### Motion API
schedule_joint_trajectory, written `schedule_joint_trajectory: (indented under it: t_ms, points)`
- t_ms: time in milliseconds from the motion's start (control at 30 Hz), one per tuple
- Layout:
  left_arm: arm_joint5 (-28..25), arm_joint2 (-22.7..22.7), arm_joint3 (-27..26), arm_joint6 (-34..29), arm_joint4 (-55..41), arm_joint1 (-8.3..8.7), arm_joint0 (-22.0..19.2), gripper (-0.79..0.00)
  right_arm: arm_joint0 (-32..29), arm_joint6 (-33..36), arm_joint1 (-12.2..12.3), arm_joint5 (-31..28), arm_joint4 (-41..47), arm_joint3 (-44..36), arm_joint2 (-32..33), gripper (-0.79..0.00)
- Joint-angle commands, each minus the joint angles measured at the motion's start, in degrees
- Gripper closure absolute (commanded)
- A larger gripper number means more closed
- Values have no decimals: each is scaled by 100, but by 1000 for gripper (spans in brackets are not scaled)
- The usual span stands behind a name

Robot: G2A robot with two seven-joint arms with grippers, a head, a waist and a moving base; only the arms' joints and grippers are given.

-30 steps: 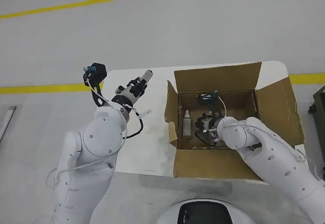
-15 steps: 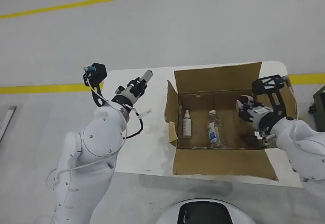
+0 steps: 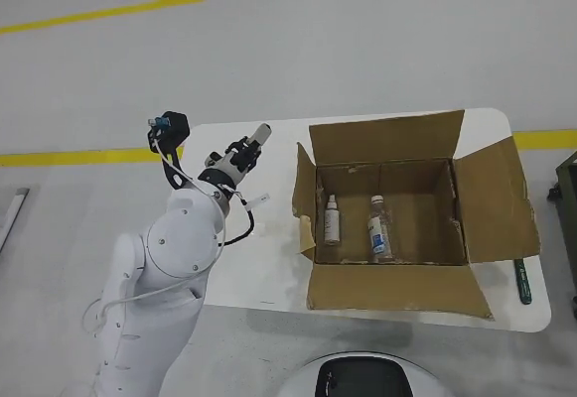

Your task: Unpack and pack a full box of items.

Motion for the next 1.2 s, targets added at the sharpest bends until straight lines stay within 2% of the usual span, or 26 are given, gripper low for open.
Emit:
schedule_joint_trajectory:
  t_ms: [0,133,433,500,567,733,900,1033,1067,1133,1167]
  points:
    - [0,0,0,0,0,0,0,-785,-331,63,-5,-300,-153,109,145,0]
    - [0,0,0,0,0,0,0,-785,-738,168,-13,-624,-168,408,65,0]
    - [0,0,0,0,0,0,0,-785,-738,168,-13,-624,-168,408,65,0]
    - [0,0,0,0,0,0,0,-785,-709,114,-18,-423,-130,522,-61,0]
    - [0,0,0,0,0,0,0,-785,-603,334,-7,-99,-159,607,-219,0]
    - [0,0,0,0,0,0,0,-785,16,1170,68,695,-435,966,-703,0]
    - [0,0,0,0,0,0,0,-785,798,1619,136,1091,-679,1429,-1343,0]
    - [0,0,0,0,0,0,0,-785,1289,1894,160,1222,-555,1875,-1780,-65]
    - [0,0,0,0,0,0,0,-785,1373,1966,169,1207,-615,1980,-1886,-129]
    - [0,0,0,0,0,0,0,-785,1544,2042,178,1235,-596,2174,-2047,-188]
    - [0,0,0,0,0,0,0,-785,1622,2076,184,1227,-607,2261,-2111,-175]
